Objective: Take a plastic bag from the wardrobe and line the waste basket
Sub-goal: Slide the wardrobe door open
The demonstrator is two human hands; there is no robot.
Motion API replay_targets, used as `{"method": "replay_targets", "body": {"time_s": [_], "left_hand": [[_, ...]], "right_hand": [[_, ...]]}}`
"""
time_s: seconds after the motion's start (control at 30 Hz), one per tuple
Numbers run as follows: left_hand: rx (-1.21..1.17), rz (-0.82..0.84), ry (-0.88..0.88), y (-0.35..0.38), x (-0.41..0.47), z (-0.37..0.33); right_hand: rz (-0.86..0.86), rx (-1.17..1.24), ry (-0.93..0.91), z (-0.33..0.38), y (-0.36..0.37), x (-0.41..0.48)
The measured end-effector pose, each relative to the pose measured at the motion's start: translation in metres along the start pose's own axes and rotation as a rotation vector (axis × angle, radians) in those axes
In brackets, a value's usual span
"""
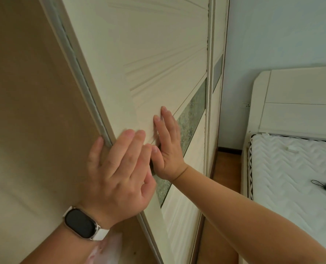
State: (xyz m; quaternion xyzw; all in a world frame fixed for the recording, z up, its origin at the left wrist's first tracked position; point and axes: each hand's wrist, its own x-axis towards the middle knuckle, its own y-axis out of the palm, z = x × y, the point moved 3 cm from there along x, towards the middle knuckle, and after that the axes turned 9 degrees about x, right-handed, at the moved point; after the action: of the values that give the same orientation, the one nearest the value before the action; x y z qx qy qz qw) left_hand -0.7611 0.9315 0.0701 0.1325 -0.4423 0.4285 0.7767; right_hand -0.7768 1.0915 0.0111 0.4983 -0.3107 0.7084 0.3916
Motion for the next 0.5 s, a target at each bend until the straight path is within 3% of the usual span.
{"method": "replay_targets", "body": {"time_s": [0.2,0.5], "left_hand": [[-0.01,0.026,0.008,0.032,0.02,-0.015],[0.015,0.027,0.012,0.035,0.016,-0.015]], "right_hand": [[0.006,0.012,-0.005,-0.039,-0.009,0.012],[-0.018,0.031,-0.028,-0.042,-0.004,0.01]]}}
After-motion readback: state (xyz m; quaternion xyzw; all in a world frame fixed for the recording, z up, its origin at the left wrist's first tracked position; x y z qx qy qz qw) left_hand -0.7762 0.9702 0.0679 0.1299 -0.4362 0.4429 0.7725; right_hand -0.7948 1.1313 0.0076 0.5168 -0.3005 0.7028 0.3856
